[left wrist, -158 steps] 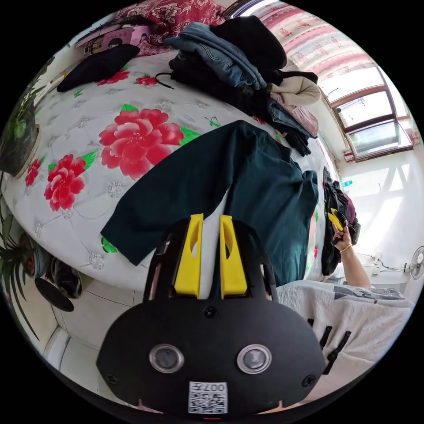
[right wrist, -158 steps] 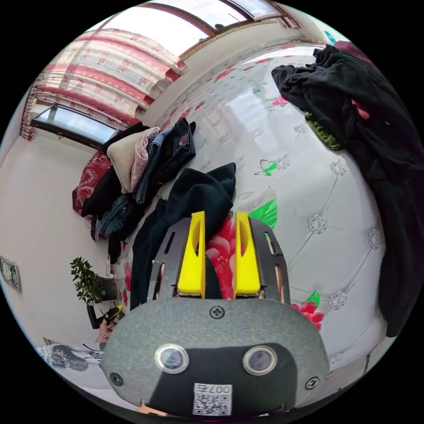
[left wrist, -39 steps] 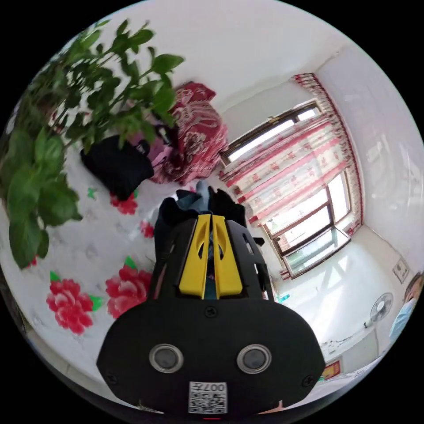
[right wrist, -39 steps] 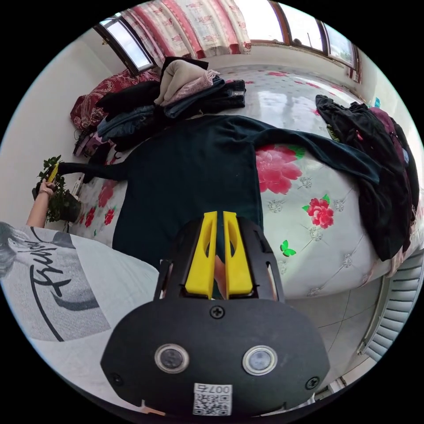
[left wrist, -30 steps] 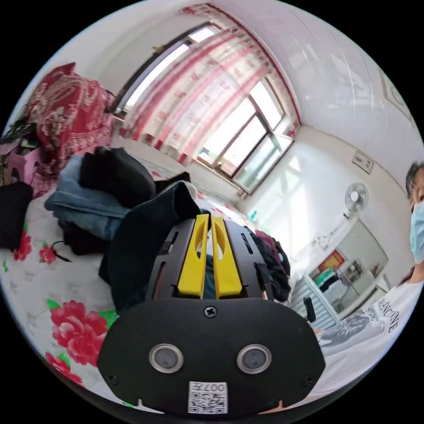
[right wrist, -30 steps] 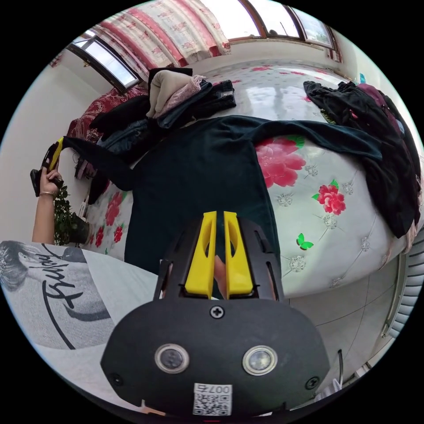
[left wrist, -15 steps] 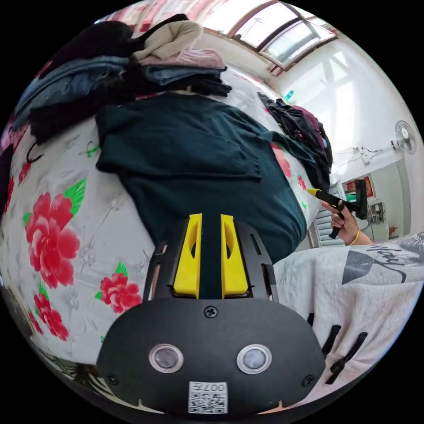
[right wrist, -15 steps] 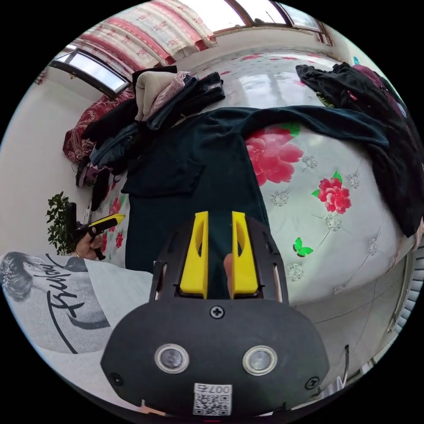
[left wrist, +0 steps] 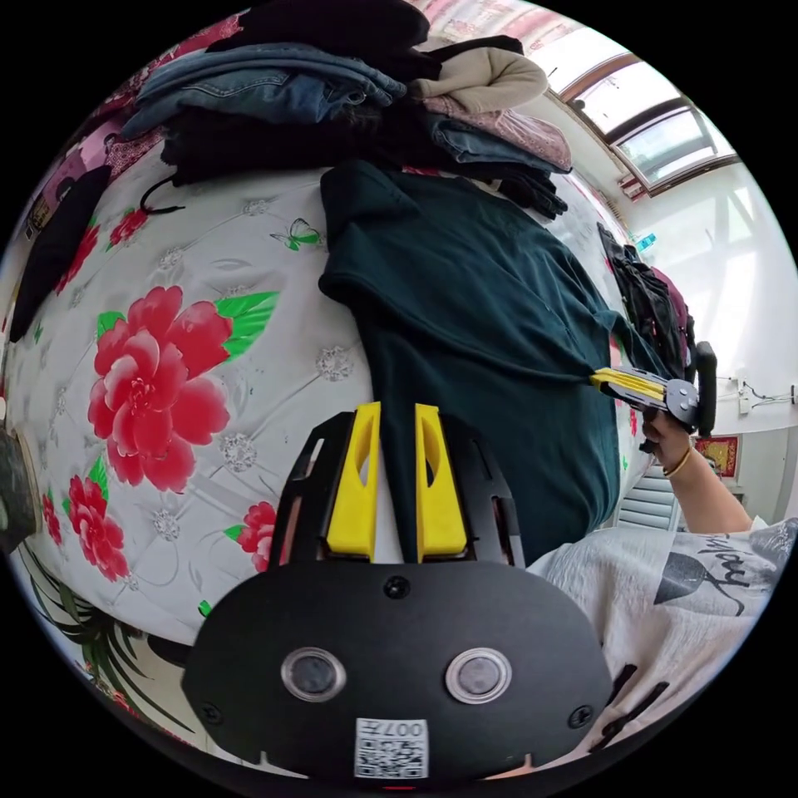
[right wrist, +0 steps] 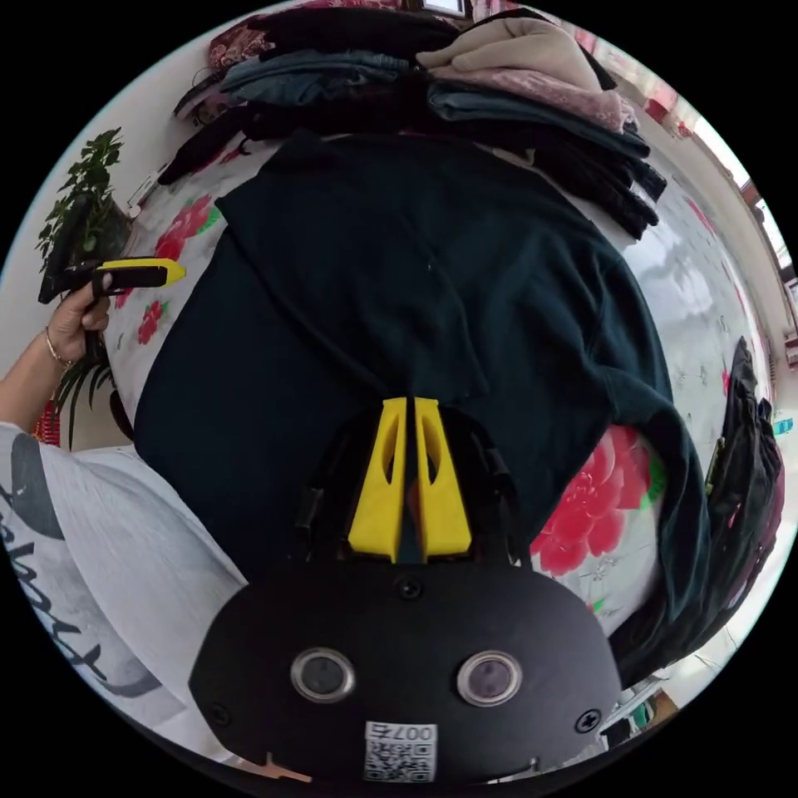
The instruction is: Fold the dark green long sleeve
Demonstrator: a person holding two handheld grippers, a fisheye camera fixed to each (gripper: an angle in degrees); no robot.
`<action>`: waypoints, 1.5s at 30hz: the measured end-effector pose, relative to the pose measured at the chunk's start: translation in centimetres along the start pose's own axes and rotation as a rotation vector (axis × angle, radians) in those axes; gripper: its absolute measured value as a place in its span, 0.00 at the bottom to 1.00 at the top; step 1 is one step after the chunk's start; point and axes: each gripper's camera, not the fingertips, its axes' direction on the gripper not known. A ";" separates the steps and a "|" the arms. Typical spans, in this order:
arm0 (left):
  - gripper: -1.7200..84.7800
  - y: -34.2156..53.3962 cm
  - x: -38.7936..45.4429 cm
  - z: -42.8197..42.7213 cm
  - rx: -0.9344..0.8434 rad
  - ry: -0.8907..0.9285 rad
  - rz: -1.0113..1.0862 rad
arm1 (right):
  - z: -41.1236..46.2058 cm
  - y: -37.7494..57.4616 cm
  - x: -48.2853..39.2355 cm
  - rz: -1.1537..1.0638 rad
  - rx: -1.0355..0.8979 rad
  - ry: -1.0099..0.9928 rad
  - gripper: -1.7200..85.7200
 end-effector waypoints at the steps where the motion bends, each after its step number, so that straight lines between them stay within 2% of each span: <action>1: 0.10 -0.3 0.1 0.2 -0.002 0.000 -0.003 | -2.4 1.3 0.8 -0.006 0.074 0.001 0.02; 4: 0.09 -0.8 0.1 0.7 -0.026 0.007 -0.024 | -7.8 5.7 3.2 0.035 0.167 0.028 0.02; 8: 0.09 -1.0 0.2 1.3 -0.051 0.015 -0.047 | -8.3 10.8 5.7 0.049 0.062 0.100 0.03; 12: 0.09 -2.4 0.8 1.3 -0.073 0.014 -0.051 | -6.3 14.1 11.6 0.311 0.015 -0.116 0.06; 17: 0.09 -4.6 1.7 0.0 -0.058 0.004 -0.027 | -8.7 19.2 22.5 0.733 0.274 -0.254 0.09; 19: 0.08 -5.3 1.8 -0.2 -0.066 0.001 -0.036 | -10.1 23.1 29.3 0.987 0.429 -0.300 0.11; 22: 0.08 -5.5 1.8 0.3 -0.107 -0.004 -0.056 | -11.8 26.7 36.7 1.201 0.572 -0.276 0.12; 25: 0.08 -5.4 1.6 0.8 -0.143 0.001 -0.093 | -13.0 26.6 42.7 1.265 0.576 -0.211 0.13; 30: 0.08 -5.3 1.4 0.8 -0.171 -0.006 -0.139 | -12.9 23.2 50.9 1.336 0.504 -0.161 0.14; 32: 0.07 -5.3 1.2 0.6 -0.173 -0.009 -0.157 | -11.4 21.6 53.2 1.347 0.402 -0.126 0.14; 33: 0.07 -5.2 1.0 0.6 -0.174 -0.005 -0.171 | -9.9 20.6 54.3 1.349 0.306 -0.107 0.12; 36: 0.05 -4.7 0.5 0.4 -0.175 0.011 -0.217 | -9.1 19.5 54.9 1.397 0.189 0.125 0.04; 38: 0.04 -4.3 0.0 0.3 -0.166 0.024 -0.247 | -9.6 19.4 55.2 1.374 0.194 0.134 0.03; 39: 0.04 -4.1 -0.3 0.2 -0.159 0.033 -0.266 | -10.3 19.7 55.8 1.364 0.236 0.046 0.03; 41: 0.03 -3.9 -0.7 0.0 -0.149 0.049 -0.287 | -13.4 20.5 55.3 1.313 0.460 -0.015 0.02; 43: 0.02 -3.8 -1.2 -0.2 -0.134 0.067 -0.305 | -18.9 20.5 53.6 1.141 0.735 -0.090 0.02; 45: 0.02 -3.9 -1.4 -0.4 -0.117 0.079 -0.304 | -23.1 19.0 51.0 0.928 0.826 -0.091 0.02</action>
